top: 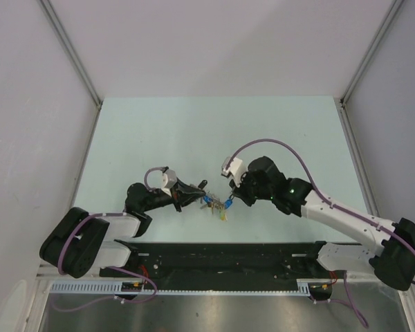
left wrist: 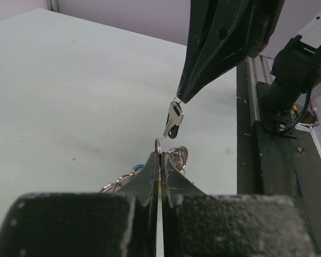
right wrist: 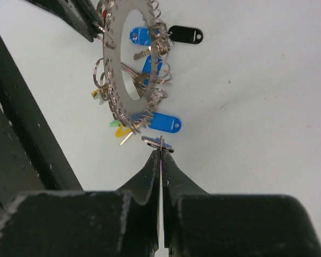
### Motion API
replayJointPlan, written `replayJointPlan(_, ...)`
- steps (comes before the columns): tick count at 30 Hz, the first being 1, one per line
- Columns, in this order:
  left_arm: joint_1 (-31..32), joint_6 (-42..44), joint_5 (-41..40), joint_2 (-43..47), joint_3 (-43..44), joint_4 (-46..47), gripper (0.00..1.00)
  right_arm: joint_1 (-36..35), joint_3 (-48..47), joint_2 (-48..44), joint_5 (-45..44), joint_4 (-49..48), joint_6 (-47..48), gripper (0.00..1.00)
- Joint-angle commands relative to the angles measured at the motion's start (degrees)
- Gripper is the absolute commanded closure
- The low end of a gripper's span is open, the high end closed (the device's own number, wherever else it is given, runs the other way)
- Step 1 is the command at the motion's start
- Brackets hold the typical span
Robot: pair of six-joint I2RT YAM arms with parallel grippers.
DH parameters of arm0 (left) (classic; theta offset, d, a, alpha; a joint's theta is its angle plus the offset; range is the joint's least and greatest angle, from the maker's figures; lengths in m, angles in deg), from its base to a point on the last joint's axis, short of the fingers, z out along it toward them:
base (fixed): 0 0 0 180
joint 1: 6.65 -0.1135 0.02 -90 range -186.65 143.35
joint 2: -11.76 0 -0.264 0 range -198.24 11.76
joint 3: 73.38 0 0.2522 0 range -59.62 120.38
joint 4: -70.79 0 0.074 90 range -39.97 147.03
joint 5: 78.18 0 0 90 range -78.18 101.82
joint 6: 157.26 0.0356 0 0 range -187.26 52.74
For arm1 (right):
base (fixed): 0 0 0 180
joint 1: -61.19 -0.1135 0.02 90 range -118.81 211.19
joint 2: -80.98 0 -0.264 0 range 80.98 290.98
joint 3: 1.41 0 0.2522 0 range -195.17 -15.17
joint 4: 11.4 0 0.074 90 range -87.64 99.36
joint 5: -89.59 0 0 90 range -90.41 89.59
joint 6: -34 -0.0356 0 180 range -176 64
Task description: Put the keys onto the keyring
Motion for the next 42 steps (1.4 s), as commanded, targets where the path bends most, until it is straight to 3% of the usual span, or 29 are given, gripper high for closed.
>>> replayJointPlan(1, -0.41, -2.11, 4.07, 0.58, 2.8, 25.97, 1.0, -0.73, -7.79, 5.96, 5.73, 8.58, 12.58, 1.0)
replayJointPlan(11, -0.23, -2.9, 6.18, 0.23, 3.51, 25.97, 1.0, -4.07, -16.42, 13.45, 6.44, 10.34, 20.77, 1.0)
replayJointPlan(42, 1.09, -1.32, 8.46, -1.7, 3.95, 25.89, 1.0, -6.01, -21.95, 16.53, 8.9, 13.24, 22.71, 1.0)
